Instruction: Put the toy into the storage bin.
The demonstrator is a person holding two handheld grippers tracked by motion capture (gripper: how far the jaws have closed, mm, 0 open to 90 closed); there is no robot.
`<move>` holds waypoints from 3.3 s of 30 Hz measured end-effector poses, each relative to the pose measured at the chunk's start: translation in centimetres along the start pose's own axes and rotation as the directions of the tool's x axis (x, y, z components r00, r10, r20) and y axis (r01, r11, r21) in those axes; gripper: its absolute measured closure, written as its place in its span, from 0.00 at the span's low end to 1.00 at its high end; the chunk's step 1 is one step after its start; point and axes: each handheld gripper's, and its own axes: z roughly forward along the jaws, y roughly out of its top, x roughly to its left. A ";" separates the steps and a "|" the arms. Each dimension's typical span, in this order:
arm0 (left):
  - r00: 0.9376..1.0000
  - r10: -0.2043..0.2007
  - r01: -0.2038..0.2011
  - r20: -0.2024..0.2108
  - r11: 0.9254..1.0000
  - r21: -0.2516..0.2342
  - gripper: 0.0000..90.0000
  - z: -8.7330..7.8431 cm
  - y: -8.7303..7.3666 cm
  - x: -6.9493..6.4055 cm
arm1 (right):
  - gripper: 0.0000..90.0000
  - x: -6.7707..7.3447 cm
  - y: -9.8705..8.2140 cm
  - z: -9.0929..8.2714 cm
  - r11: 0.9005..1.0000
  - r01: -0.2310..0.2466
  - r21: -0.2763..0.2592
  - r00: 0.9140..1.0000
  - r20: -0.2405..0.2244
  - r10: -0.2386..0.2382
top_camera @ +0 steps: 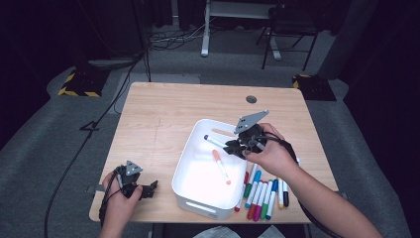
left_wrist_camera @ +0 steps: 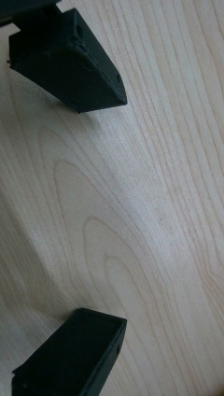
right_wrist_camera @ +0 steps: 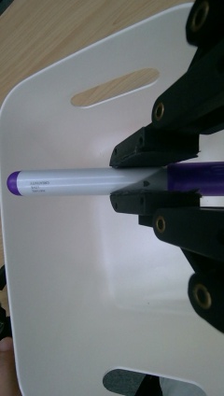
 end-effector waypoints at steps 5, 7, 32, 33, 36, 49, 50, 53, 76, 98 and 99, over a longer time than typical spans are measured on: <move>1.000 0.000 0.000 0.000 1.000 0.000 0.00 0.0 0.0 0.0 | 0.85 0.1 -0.2 0.3 1.000 0.007 0.017 1.000 -0.002 -0.007; 1.000 0.000 0.000 0.000 1.000 0.000 0.00 0.0 0.0 0.0 | 0.85 0.2 -0.2 0.4 1.000 0.013 0.017 1.000 -0.002 -0.013; 1.000 -0.001 0.001 0.000 1.000 0.000 0.00 0.0 0.0 0.0 | 0.85 0.9 -1.0 3.2 0.995 0.010 0.101 0.999 -0.037 -0.006; 1.000 -0.001 0.001 0.000 1.000 -0.001 0.00 0.0 0.0 0.0 | 0.85 1.0 -1.0 3.4 0.994 0.001 0.113 0.999 -0.042 0.004; 1.000 0.000 0.000 -0.002 1.000 -0.001 0.00 0.0 0.0 0.0 | 0.85 1.1 -0.9 3.8 0.992 0.012 0.128 0.999 -0.042 -0.006; 1.000 -0.001 0.001 0.000 1.000 -0.003 0.00 0.0 0.0 0.0 | 0.70 1.2 -0.7 4.4 0.990 0.014 0.138 0.998 -0.070 -0.004; 1.000 -0.001 0.001 0.003 1.000 0.000 0.00 0.0 0.0 0.0 | 0.70 1.2 -0.7 4.3 0.992 0.015 0.128 0.998 -0.068 -0.006; 1.000 -0.002 0.002 0.005 1.000 0.000 0.00 0.0 0.0 0.0 | 0.68 1.4 -0.7 3.7 0.992 -0.010 0.122 0.998 -0.067 0.018; 1.000 0.003 -0.003 0.001 1.000 -0.002 0.00 0.0 0.0 0.1 | 0.68 -0.4 -4.5 -5.2 0.991 -0.133 -0.027 0.990 0.041 0.134; 1.000 0.003 -0.003 -0.001 1.000 -0.002 0.00 0.0 0.0 0.1 | 0.71 -1.5 -14.9 -7.0 0.956 -0.293 -0.008 0.947 0.137 0.291; 1.000 0.003 -0.003 -0.001 1.000 -0.002 0.00 0.0 0.0 0.1 | 0.71 -1.6 -15.5 -6.8 0.954 -0.301 -0.010 0.943 0.145 0.299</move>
